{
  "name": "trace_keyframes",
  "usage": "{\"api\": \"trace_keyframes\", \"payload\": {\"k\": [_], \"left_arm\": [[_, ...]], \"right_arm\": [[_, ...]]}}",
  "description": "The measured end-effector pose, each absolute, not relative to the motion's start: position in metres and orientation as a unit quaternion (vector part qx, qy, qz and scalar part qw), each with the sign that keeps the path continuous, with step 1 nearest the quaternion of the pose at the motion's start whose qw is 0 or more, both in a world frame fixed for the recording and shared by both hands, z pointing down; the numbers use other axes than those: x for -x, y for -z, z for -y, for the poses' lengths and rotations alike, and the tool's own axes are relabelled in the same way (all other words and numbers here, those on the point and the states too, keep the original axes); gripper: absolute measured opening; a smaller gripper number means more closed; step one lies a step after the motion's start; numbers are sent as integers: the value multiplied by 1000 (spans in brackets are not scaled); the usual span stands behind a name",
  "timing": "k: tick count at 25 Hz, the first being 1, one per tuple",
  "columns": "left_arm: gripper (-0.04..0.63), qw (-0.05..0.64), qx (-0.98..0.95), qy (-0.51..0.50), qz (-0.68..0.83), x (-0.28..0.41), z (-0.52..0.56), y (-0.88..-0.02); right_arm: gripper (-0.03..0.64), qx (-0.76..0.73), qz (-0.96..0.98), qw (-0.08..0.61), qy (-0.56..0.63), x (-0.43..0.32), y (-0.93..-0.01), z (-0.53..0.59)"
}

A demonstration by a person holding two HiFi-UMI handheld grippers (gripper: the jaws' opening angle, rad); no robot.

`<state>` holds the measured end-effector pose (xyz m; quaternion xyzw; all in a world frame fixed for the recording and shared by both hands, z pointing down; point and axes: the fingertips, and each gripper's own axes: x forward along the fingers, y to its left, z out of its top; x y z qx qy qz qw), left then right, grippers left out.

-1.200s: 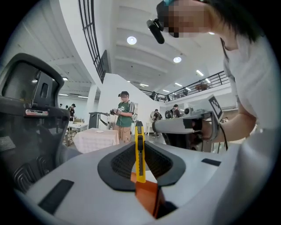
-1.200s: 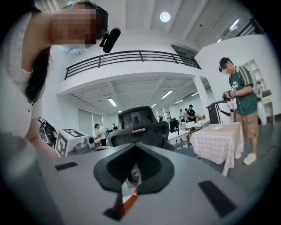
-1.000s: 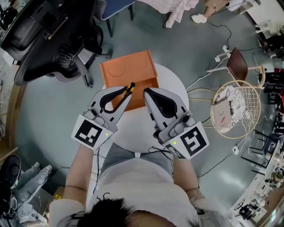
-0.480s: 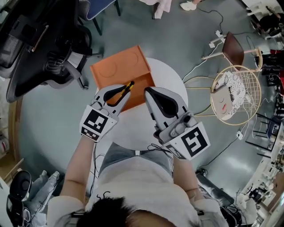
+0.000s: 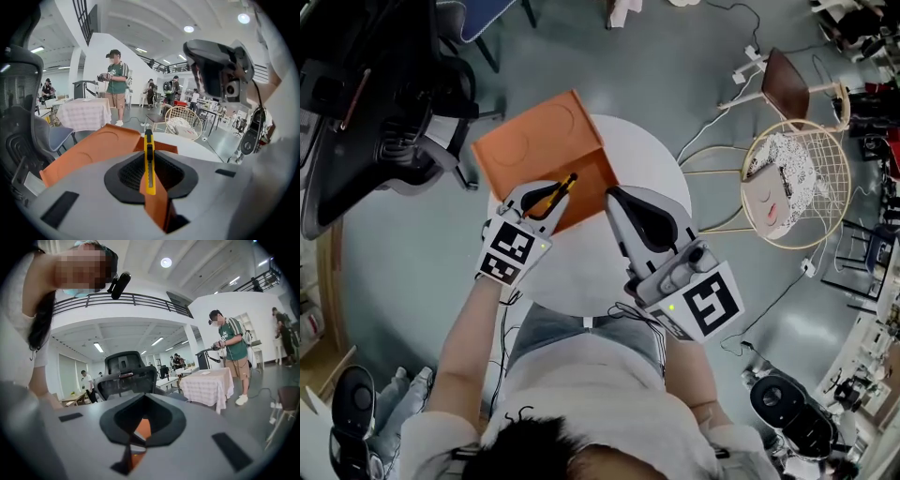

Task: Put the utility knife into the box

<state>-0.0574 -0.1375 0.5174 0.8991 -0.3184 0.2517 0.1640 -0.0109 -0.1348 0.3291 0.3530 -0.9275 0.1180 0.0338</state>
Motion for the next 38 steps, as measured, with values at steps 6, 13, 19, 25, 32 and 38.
{"api": "trace_keyframes", "payload": {"k": [6, 13, 19, 25, 32, 38], "left_arm": [[67, 177, -889, -286, 311, 50, 141, -544], [67, 181, -874, -331, 306, 49, 142, -576], [67, 172, -858, -380, 299, 44, 140, -597], [67, 164, -844, -421, 289, 40, 140, -611], [67, 167, -828, -451, 287, 41, 141, -624], [69, 172, -830, -449, 281, 39, 141, -625]], "right_arm": [[6, -362, 924, 37, -122, 1, -333, 135], [6, -370, 920, 39, -124, -2, -338, 132], [7, -374, 918, 44, -127, -6, -341, 129], [6, -376, 917, 47, -128, -9, -341, 130], [6, -378, 916, 49, -129, -11, -343, 132], [8, -377, 916, 49, -130, -12, -344, 131]]}}
